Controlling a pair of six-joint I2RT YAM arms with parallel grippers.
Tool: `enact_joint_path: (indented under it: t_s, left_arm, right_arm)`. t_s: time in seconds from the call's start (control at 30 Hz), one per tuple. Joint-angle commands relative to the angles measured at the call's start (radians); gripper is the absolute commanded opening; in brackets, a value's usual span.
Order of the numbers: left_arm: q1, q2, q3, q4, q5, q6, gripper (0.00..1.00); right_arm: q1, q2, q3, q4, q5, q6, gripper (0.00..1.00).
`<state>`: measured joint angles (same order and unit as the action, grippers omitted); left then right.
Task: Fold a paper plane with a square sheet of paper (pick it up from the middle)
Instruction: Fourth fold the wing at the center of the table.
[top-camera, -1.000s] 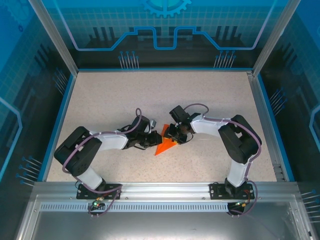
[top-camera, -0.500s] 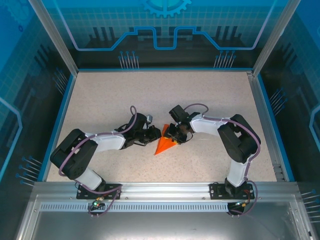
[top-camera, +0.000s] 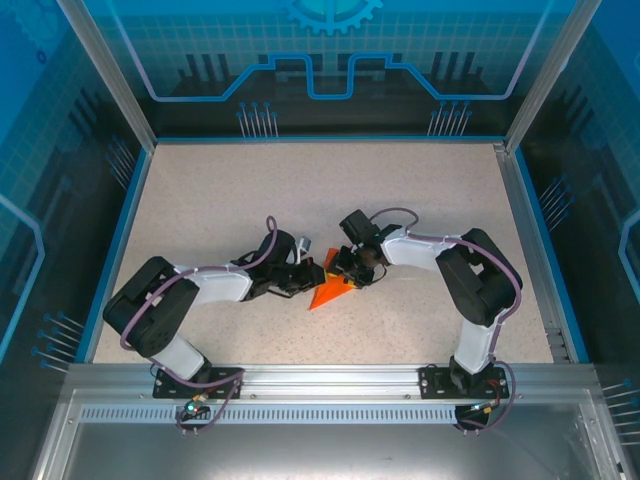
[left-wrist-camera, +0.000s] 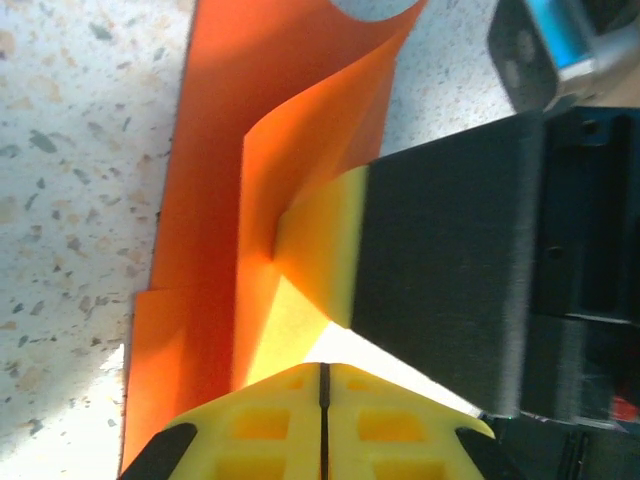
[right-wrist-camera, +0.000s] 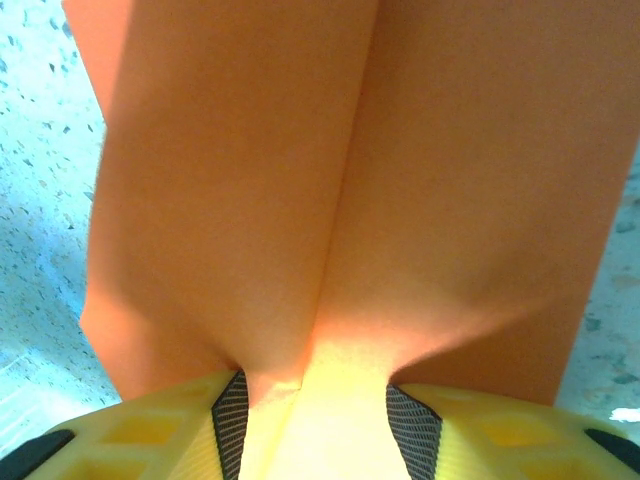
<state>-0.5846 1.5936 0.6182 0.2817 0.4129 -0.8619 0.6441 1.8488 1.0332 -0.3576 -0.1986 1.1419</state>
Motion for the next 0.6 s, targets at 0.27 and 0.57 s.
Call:
enact_joint_path:
  t_s: [0.27, 0.57]
  left_arm:
    - [-0.004, 0.061, 0.032, -0.087, -0.015, 0.045, 0.04]
    - [-0.003, 0.091, 0.050, -0.092, -0.033, 0.049, 0.03]
  right_arm:
    - [0.005, 0.143, -0.119, -0.087, 0.057, 0.027, 0.46]
    - [-0.003, 0.137, -0.137, -0.085, 0.061, 0.040, 0.44]
